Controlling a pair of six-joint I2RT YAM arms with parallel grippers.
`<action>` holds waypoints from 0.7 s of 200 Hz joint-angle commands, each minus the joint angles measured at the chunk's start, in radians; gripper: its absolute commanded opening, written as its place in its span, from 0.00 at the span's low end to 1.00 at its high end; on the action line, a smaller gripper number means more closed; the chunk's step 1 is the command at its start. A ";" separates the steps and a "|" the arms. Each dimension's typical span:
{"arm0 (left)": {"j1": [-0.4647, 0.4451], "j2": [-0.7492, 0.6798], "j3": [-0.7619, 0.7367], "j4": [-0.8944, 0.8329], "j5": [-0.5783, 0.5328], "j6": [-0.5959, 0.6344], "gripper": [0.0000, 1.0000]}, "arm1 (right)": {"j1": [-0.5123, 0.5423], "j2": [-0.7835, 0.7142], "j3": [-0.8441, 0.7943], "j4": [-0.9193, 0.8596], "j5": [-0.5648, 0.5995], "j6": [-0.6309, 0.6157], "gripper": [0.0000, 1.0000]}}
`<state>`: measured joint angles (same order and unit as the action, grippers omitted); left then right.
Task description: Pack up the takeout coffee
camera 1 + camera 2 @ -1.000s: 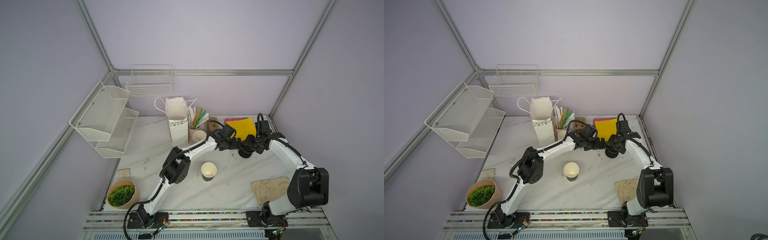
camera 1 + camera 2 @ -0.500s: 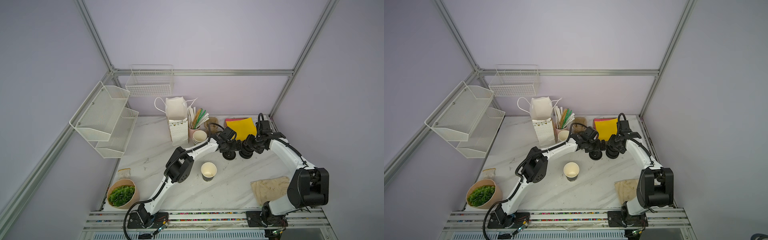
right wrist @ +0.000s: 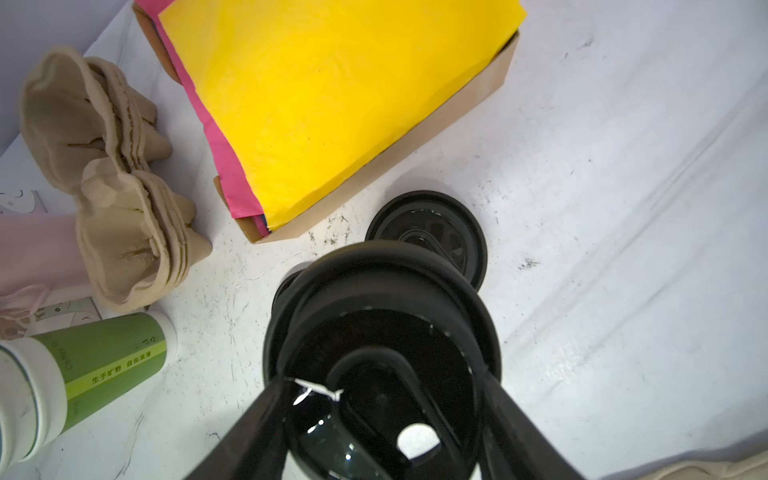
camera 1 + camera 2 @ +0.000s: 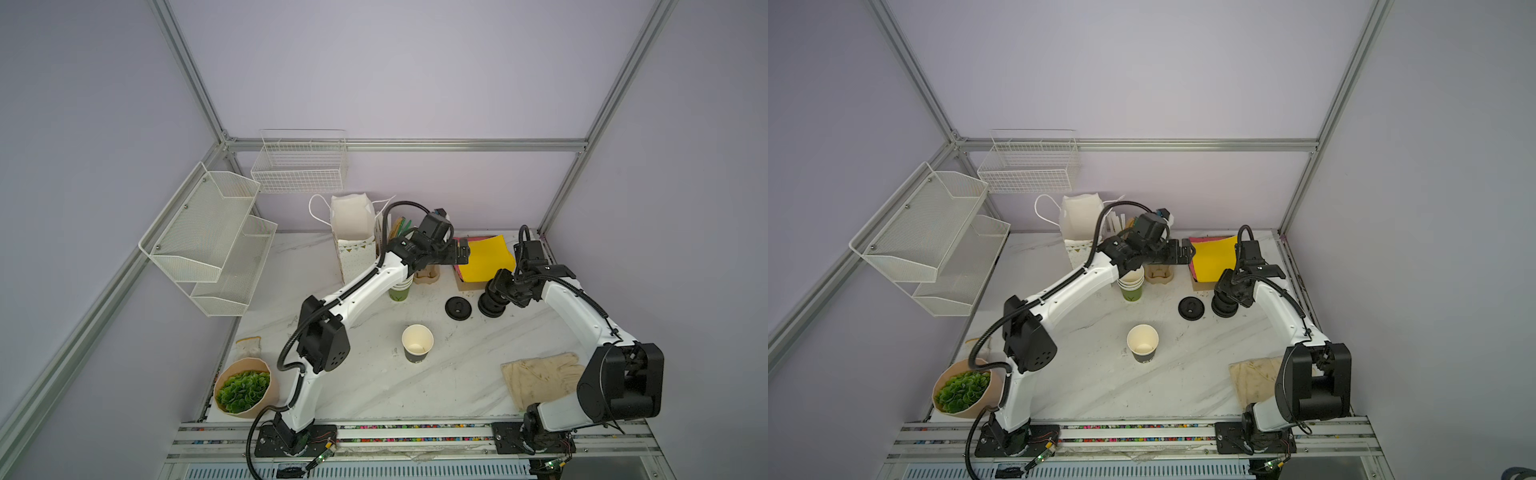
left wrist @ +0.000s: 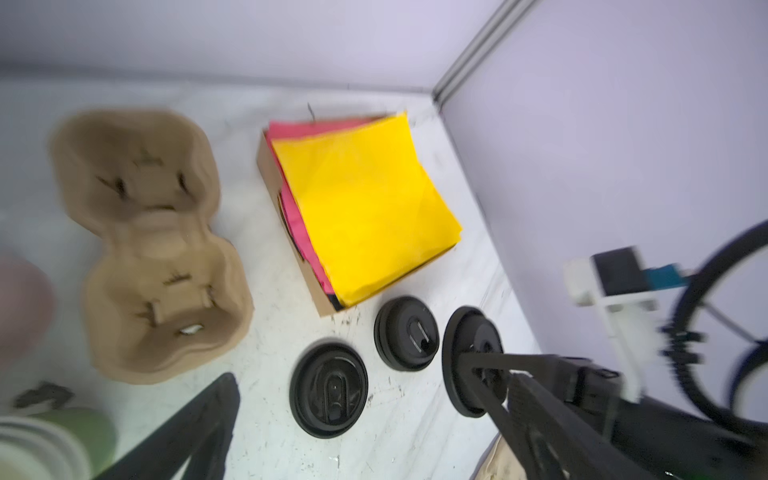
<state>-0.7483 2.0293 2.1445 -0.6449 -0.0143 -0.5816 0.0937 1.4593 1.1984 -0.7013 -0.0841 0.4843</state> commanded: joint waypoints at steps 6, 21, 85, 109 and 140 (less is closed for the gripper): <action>-0.005 -0.263 -0.110 -0.011 -0.182 0.161 1.00 | 0.065 -0.062 0.067 -0.076 0.044 -0.032 0.66; -0.002 -0.388 -0.235 -0.010 -0.257 0.178 1.00 | 0.145 -0.067 0.102 -0.108 0.077 -0.024 0.66; 0.005 -0.883 -0.706 -0.088 -0.409 0.207 1.00 | 0.572 -0.019 0.205 -0.174 0.195 0.103 0.67; 0.006 -1.029 -0.828 -0.152 -0.485 0.222 1.00 | 0.723 0.022 0.219 -0.209 0.257 0.152 0.67; 0.008 -1.188 -0.967 -0.187 -0.564 0.235 1.00 | 0.875 0.066 0.212 -0.237 0.310 0.217 0.67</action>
<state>-0.7464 0.9508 1.2789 -0.7963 -0.4694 -0.3809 0.8791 1.4971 1.4014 -0.8585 0.1383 0.6182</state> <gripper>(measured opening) 0.997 0.670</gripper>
